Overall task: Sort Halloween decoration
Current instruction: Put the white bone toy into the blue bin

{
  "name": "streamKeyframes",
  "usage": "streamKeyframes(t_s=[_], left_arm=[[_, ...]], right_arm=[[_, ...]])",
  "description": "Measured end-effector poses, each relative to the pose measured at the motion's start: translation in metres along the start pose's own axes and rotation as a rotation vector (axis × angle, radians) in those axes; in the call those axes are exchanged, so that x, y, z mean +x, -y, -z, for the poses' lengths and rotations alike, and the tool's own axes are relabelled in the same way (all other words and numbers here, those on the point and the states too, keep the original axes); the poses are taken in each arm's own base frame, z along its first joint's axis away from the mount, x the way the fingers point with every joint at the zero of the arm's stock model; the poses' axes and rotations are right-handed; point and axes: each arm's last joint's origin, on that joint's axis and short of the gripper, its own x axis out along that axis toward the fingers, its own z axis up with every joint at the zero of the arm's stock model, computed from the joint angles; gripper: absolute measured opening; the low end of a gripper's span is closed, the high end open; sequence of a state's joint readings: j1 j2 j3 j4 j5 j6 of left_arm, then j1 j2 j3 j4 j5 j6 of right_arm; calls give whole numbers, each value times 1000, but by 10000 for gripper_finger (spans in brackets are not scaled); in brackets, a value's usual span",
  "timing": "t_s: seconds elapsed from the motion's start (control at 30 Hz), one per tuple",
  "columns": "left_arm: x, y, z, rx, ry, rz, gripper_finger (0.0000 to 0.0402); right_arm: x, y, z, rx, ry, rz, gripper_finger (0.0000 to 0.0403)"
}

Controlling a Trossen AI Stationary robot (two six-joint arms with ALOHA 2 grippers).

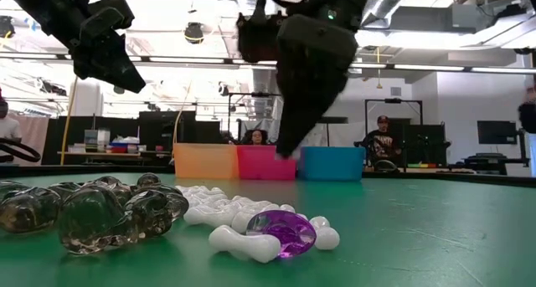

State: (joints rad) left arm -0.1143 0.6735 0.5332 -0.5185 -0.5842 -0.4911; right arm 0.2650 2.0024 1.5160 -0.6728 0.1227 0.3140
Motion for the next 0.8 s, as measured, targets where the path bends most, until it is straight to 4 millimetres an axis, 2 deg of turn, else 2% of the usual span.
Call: streamKeyframes(t_s=[0.2, 0.3, 0.53, 0.7, 0.8], left_arm=[[0, 0, 0, 4, -5, -3, 144], [0, 0, 1, 4, -5, -3, 144], [0, 0, 1, 5, -5, -4, 144], [0, 0, 1, 5, -4, -7, 144], [0, 0, 1, 5, -4, -6, 144]], right_arm=[[-40, 51, -6, -15, -15, 118, 16], [-64, 86, -7, 10, -15, 196, 16], [-106, 178, -5, 119, 34, 393, 16], [-114, 241, 7, 276, 20, 476, 24], [-112, 268, 13, 344, 19, 489, 43]])
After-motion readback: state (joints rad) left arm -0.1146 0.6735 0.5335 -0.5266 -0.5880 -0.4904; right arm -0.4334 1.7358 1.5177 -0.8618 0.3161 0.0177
